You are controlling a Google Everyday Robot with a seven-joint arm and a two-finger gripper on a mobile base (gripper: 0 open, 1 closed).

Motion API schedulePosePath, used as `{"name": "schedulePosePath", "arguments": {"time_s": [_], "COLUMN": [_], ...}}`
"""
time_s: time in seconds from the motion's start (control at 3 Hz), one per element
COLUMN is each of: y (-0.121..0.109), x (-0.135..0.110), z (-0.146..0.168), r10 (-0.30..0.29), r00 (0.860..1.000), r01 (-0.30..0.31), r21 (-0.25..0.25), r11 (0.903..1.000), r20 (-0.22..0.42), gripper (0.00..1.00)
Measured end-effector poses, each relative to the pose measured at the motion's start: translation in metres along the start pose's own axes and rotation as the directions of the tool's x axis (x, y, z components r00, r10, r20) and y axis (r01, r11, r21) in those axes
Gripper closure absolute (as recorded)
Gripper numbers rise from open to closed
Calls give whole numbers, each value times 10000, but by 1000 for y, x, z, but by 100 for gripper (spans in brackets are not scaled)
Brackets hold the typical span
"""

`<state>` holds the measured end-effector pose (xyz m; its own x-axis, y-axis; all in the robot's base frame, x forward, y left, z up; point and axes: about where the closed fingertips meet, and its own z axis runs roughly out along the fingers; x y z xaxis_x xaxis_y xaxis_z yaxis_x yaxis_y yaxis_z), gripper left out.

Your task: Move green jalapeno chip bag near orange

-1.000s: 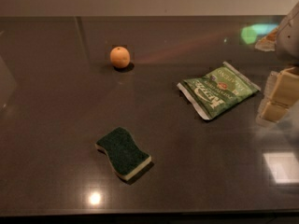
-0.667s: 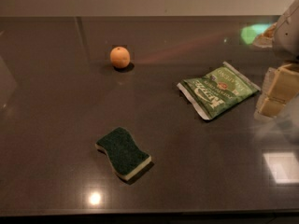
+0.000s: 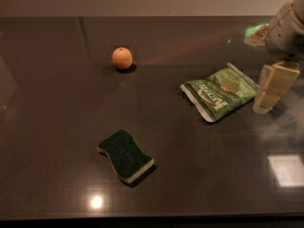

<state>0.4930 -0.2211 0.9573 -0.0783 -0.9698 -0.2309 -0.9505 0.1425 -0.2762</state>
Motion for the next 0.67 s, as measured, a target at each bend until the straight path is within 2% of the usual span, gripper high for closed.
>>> {"name": "schedulePosePath", "arguments": {"time_s": [0.33,0.67], "y": [-15,-24], "x": [9,18], "z": [28,58], "r10": [-432,-963], "r00": [9991,9953], "r01": [431,948], "r21": [-382,-864], "r11": [9983,9917], "r20": [-12,-139], "gripper": [0,0]}}
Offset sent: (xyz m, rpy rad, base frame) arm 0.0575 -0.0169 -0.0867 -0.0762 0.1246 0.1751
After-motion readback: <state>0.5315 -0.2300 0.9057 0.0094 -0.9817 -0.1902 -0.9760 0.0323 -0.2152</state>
